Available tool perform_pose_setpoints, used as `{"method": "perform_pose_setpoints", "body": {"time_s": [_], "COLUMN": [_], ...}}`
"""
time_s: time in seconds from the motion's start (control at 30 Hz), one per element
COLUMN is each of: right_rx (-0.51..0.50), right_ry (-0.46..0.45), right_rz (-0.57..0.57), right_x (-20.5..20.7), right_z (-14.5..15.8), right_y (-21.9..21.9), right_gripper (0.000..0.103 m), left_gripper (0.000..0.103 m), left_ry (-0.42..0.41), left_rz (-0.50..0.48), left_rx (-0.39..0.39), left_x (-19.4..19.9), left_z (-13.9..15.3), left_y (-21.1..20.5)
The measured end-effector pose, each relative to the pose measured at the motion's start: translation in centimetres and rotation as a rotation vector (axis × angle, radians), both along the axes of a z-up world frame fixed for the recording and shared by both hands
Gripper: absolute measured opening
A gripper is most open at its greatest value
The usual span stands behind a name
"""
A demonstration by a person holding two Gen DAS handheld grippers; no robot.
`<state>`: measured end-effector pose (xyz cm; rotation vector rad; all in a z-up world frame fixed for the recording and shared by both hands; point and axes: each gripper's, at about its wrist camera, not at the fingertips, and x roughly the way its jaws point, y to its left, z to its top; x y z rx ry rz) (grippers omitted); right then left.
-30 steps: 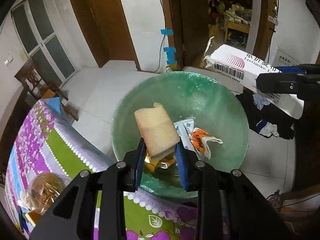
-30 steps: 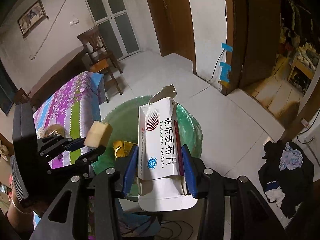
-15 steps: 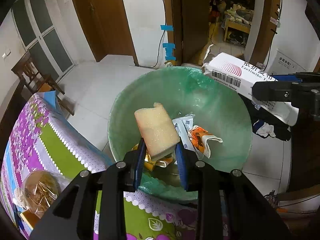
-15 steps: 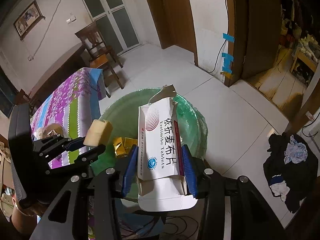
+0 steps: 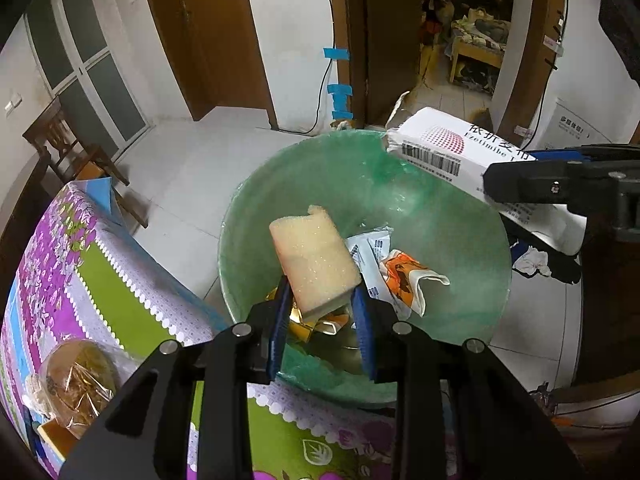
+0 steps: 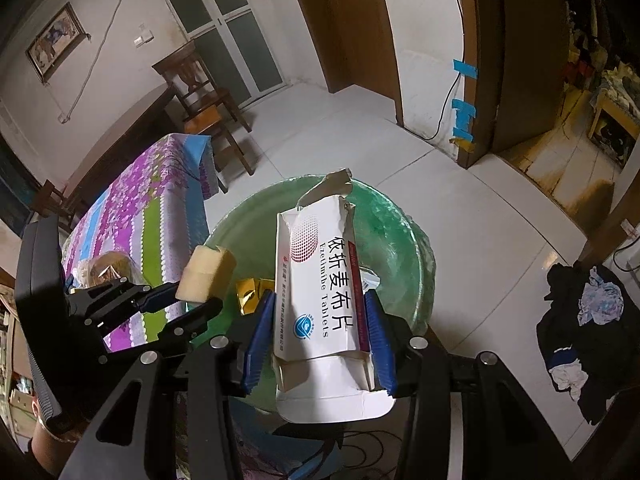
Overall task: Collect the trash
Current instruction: 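Open both tools to drop the sponge and tablet box into the bin, then move both open tools back over the table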
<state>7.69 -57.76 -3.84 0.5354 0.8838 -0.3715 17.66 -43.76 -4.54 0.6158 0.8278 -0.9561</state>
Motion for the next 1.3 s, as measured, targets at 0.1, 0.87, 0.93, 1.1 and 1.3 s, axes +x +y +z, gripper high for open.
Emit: {"method": "perform_pose_setpoints", "body": {"time_s": [0.1,0.87,0.93,1.1,1.3], "right_rx": [-0.022,-0.056,-0.048,-0.055,-0.038], "right_ry": [-0.001,-0.022,-0.037,-0.092,-0.139], "right_rz": [-0.011,-0.034,-0.037,-0.05,-0.012], "right_x": [0.5,-2.5,-2.9,-4.0,-4.4], "right_z": [0.0,-0.4,-0.3,-0.2,-0.7], "right_y": [0.1,-1.0,-0.9,-0.3,2.4], "right_gripper": [0.054,0.055,0.055,0.055,0.055], "left_gripper": [0.054,0.065,0.066,0.075,0.076], "left_ry": [-0.017,-0.07,-0.087,-0.107,-0.094], "left_rz": [0.013,0.046,0.057,0.11,0.204], "left_rx": [-0.006,-0.022,-0.03,-0.063,-0.102], "left_x": [0.1,-0.7,-0.9,-1.1,0.2], "left_z": [0.1,0.6,0.8,1.3,1.9], "left_y": [0.2,1.6,2.0,4.2,8.8]}}
